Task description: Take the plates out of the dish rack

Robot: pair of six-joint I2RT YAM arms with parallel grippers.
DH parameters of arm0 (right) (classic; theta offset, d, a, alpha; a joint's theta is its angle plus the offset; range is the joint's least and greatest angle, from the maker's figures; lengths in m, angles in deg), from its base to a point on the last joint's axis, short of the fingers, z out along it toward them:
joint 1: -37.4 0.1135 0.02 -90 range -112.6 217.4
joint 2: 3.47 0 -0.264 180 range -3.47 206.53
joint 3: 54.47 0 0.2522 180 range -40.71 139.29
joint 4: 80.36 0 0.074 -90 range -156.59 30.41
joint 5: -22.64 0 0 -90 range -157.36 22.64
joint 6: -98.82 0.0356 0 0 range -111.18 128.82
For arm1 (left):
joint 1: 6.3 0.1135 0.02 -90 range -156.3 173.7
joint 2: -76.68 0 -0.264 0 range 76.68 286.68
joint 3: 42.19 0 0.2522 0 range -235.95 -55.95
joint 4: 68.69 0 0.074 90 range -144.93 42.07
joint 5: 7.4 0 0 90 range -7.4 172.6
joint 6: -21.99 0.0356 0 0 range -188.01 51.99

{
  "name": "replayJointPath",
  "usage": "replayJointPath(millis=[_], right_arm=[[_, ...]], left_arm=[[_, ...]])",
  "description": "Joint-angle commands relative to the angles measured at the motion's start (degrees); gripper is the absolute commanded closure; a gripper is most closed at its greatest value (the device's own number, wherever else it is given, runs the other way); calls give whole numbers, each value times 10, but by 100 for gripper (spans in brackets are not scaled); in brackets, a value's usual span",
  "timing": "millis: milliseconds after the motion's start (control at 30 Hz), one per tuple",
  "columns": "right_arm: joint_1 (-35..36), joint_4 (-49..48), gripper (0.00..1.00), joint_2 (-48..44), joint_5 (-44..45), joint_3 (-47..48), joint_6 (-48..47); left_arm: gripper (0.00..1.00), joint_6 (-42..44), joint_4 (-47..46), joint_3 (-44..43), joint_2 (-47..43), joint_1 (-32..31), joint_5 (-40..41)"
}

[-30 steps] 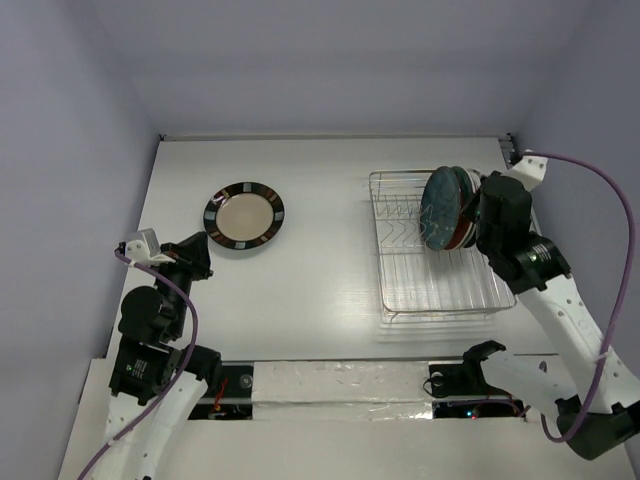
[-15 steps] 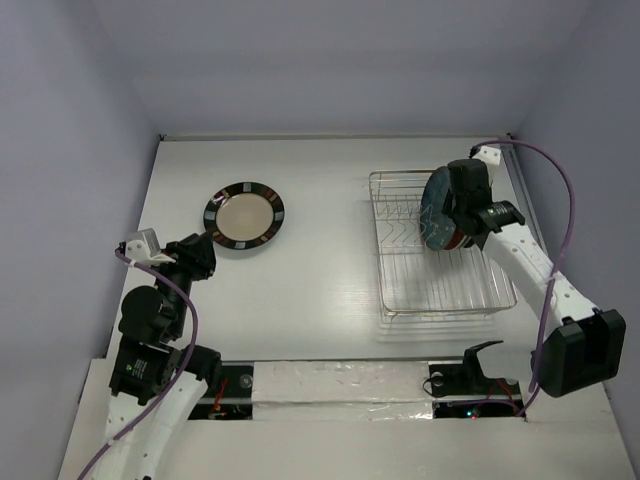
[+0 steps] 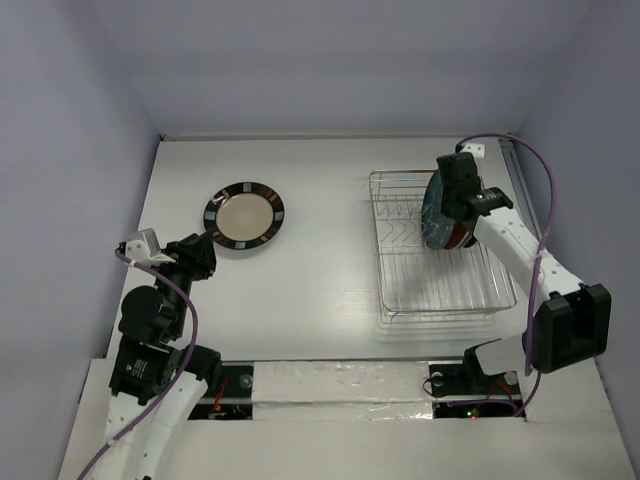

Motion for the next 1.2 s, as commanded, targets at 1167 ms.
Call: replayJointPath(millis=[1167], right_arm=[[244,-526,100,321,-388,228,433]], left_arm=[[66,1,-21,-4,20,-3,-2]])
